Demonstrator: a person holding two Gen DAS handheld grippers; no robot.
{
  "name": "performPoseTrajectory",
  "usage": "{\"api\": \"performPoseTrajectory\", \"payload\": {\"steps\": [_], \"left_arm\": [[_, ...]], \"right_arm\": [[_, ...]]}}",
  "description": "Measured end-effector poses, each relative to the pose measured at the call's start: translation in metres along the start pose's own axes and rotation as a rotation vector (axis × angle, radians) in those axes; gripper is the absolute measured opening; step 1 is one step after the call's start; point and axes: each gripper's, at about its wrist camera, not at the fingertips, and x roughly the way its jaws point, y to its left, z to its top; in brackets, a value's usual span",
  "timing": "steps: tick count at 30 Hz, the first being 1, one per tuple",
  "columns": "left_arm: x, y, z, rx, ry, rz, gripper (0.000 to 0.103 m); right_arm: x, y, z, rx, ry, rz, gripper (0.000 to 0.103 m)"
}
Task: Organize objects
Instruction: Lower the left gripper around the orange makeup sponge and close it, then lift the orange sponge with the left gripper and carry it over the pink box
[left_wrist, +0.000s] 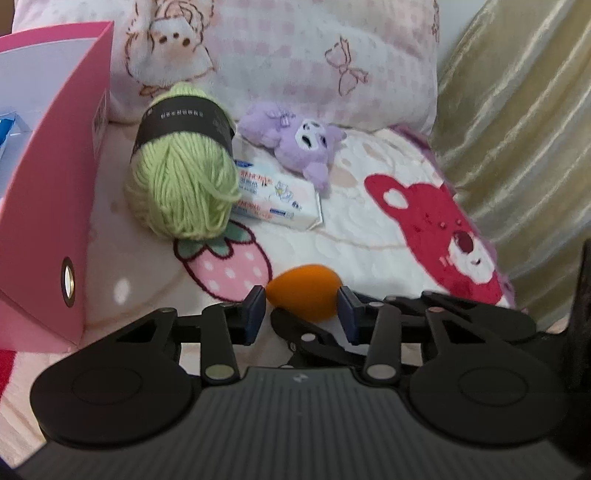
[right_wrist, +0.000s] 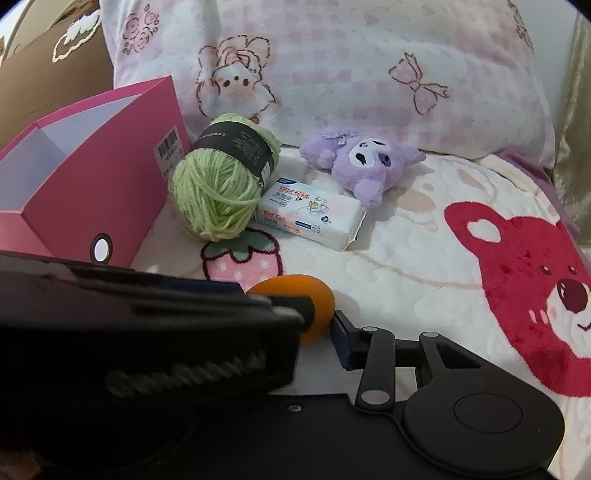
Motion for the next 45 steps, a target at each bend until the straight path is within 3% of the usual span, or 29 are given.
{"api": "performPoseTrajectory", "payload": {"steps": [18, 29, 45], "left_arm": [[-0.007, -0.004, -0.006, 0.01, -0.018, -0.02, 0.036], [-0.024, -0.005, -0.013, 0.007, -0.005, 0.012, 0.036], [-0.085, -0.02, -0.023, 0.004, -0.016, 0.027, 0.036]], "right_arm": [[-0.007, 0.012, -0.004, -0.114, 0.008, -0.039, 0.043], [-0.02, 0.015, -0.005, -0.111, 0.058, 0.059, 0.043], [-0.067, 0.026, -0.008, -0.15, 0.015, 0.16, 0.042]]}}
